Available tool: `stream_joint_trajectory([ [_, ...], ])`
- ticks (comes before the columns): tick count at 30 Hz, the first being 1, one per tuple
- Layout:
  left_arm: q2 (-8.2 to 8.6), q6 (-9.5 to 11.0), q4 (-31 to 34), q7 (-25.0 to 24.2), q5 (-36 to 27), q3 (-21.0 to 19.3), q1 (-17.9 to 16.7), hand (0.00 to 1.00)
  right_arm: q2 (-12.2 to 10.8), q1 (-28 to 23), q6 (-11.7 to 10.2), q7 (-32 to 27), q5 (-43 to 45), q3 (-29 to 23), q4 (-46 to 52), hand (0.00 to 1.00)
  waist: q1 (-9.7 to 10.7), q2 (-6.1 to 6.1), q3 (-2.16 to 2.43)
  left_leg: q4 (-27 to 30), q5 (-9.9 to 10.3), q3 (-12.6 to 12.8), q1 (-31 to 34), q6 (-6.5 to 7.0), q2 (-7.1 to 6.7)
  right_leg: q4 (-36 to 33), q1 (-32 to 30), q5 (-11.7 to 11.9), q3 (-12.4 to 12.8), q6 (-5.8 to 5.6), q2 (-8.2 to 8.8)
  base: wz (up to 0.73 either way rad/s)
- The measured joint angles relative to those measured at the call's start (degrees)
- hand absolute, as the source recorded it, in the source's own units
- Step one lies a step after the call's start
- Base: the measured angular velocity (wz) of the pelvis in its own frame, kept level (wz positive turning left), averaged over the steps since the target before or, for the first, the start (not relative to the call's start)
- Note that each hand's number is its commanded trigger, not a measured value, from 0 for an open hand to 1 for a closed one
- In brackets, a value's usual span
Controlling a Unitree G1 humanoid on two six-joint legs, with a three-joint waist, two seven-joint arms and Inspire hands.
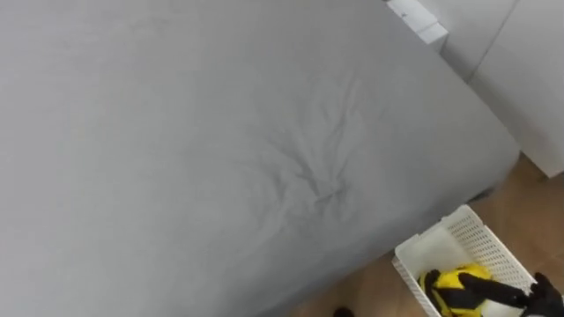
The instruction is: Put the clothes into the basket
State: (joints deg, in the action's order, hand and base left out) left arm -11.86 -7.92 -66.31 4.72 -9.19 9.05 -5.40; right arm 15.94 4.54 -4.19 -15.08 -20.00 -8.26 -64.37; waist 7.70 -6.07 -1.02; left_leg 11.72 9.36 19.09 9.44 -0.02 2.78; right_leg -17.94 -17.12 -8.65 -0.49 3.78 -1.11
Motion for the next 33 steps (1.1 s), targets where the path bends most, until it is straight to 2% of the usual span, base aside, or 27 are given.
stream_joint_trajectory([
  [3,-1.0,0.4,0.5,0.2,4.4,-0.1,0.1,0.0,-1.6,-1.2,0.1,1.9,-1.1,2.1,0.1,0.0,-0.4,1.62,0.57,-0.3,0.0,-3.2,-1.4,-0.03,-0.03,3.6,4.0,0.1,-3.2,-0.1,0.23,0.65],
  [5,-1.13,0.4,1.3,1.0,5.9,-0.4,-0.4,0.0,-2.9,-1.8,0.1,2.2,-1.1,2.6,0.1,0.0,-0.9,2.62,0.79,-0.6,0.0,-4.3,-2.7,-0.03,-0.16,5.5,6.8,0.2,-4.5,-0.22,0.19,0.48],
  [7,-1.0,0.4,2.8,1.6,6.8,-1.8,-1.2,0.0,-4.0,-2.0,0.6,2.7,-0.9,2.6,0.1,0.0,-2.1,3.53,0.83,-0.9,0.0,-4.5,-3.9,-0.03,-0.27,7.0,8.8,0.3,-5.3,-0.37,0.09,0.34],
  [9,-0.68,0.4,3.5,2.8,7.7,-2.4,-1.2,0.0,-4.9,-2.5,0.7,3.4,-0.4,3.8,0.0,0.0,-2.6,4.22,0.89,-1.1,0.0,-5.9,-4.5,-0.03,-0.59,8.3,11.2,0.4,-7.8,-0.52,0.62,0.46],
  [10,-0.58,0.7,3.5,3.2,7.7,-2.4,-1.2,0.0,-5.2,-2.7,1.0,3.1,-0.4,3.9,-0.1,0.0,-2.8,4.47,0.86,-1.2,0.0,-6.1,-4.8,-0.03,-0.66,8.4,11.5,0.3,-8.1,-0.53,0.89,0.33],
  [13,0.18,1.0,3.5,4.5,7.7,-4.0,-1.4,0.0,-5.2,-5.3,1.4,4.2,0.8,4.2,-0.6,0.0,-3.4,5.69,0.85,-2.1,0.0,-7.7,-6.5,-0.03,-0.92,9.8,14.4,0.2,-9.7,-0.61,0.94,0.24],
  [14,0.48,1.3,3.4,5.1,7.6,-4.7,-1.5,0.0,-5.2,-6.0,1.8,5.0,1.3,5.1,-0.6,0.0,-3.6,6.1,0.64,-2.2,0.0,-8.2,-7.1,-0.03,-1.01,10.2,15.2,0.2,-10.0,-0.64,0.95,0.21],
  [17,1.06,1.9,3.4,6.1,7.6,-4.8,-1.8,0.0,-5.6,-6.3,2.8,5.9,2.3,6.0,-0.7,0.0,-3.9,6.41,0.71,-2.2,0.0,-8.6,-7.2,-0.03,-1.14,10.2,15.4,0.0,-10.3,-0.75,1.09,0.09],
  [21,1.71,3.1,3.5,6.7,7.7,-6.1,-1.8,0.0,-6.6,-6.5,3.2,6.5,2.4,7.1,-1.9,0.0,-5.0,6.97,0.4,-2.2,0.0,-9.0,-7.9,-0.03,-1.3,10.3,16.3,-0.1,-11.1,-0.88,1.26,0.06],
  [25,2.14,4.1,3.5,7.4,7.6,-6.1,-2.1,0.0,-6.9,-7.0,4.4,6.7,2.9,9.4,-2.0,0.0,-5.0,7.46,0.22,-2.2,0.0,-10.0,-8.3,-0.02,-1.66,10.2,17.4,-0.6,-12.4,-1.1,1.68,0.18],
  [28,2.21,4.7,4.1,7.4,9.6,-6.5,-2.4,0.0,-7.1,-7.8,4.5,6.6,3.6,9.9,-2.3,0.0,-6.5,7.84,0.2,-2.2,0.0,-10.2,-8.6,-0.02,-1.71,10.3,17.6,-0.6,-12.4,-1.13,1.7,0.02],
  [30,2.59,5.6,4.2,7.4,10.2,-7.3,-3.1,0.0,-7.3,-8.1,4.5,6.5,4.9,10.1,-2.7,0.0,-6.7,7.83,0.19,-2.3,0.0,-10.4,-9.2,-0.01,-1.83,10.4,18.3,-0.8,-12.3,-1.25,1.76,0.04],
  [33,3.46,5.9,4.1,7.4,10.2,-9.0,-3.2,0.0,-7.4,-8.1,4.4,6.5,5.6,10.6,-3.4,0.0,-7.0,7.67,0.19,-2.3,0.0,-10.5,-9.4,-0.01,-1.91,10.4,18.7,-0.8,-12.4,-1.3,1.81,0.01],
])
